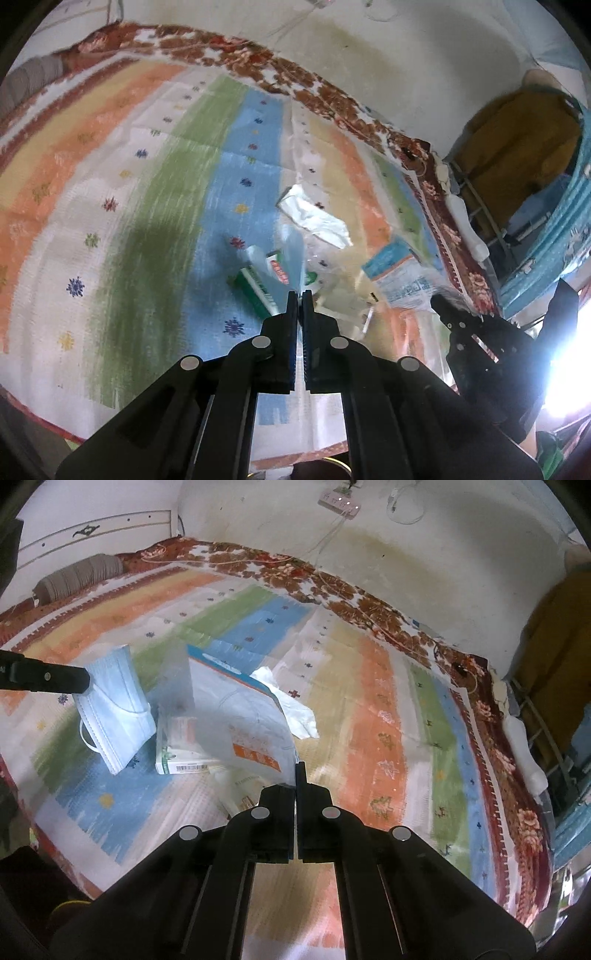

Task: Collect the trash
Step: 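Carry the mask and paper box in both tools over the bin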

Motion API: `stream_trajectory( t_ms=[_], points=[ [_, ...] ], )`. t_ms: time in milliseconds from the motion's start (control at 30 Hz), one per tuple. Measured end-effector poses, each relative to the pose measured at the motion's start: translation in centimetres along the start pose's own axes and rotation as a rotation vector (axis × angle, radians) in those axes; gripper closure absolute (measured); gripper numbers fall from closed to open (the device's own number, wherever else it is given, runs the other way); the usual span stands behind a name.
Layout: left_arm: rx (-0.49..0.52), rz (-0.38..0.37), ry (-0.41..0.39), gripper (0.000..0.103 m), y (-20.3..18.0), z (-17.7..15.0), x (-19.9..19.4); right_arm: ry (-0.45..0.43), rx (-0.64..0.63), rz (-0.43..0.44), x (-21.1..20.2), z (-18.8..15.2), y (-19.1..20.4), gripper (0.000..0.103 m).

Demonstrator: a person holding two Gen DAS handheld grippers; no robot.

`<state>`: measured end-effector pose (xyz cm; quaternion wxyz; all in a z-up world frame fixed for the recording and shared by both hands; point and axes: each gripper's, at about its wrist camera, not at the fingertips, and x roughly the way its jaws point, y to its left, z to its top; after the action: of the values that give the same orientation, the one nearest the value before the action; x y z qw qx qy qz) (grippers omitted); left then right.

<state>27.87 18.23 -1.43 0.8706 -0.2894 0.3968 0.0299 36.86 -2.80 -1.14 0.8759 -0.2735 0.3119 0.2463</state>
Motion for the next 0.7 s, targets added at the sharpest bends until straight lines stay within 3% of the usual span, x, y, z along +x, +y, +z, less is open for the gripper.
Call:
stream_trajectory(
  t_ms=[67,300,700],
  points=[
    [0.035,0.034,0.002,0.101,-0.9,-0.2,-0.5,-0.005,0.016,0.002,-0.9,0.1,-0.4,0.103],
    [0.096,0.037,-0.016,0.101,-2.7,-1.1,-3.1,-0.010,0.157,0.084,-4.0,-0.4,-1.6,0.103],
    [0.126,0.031,-0.052,0.101,-4.1,-3.3,-7.2,-0.048,0.232,0.139,-9.0,-3.1,-3.1,0.103]
  ],
)
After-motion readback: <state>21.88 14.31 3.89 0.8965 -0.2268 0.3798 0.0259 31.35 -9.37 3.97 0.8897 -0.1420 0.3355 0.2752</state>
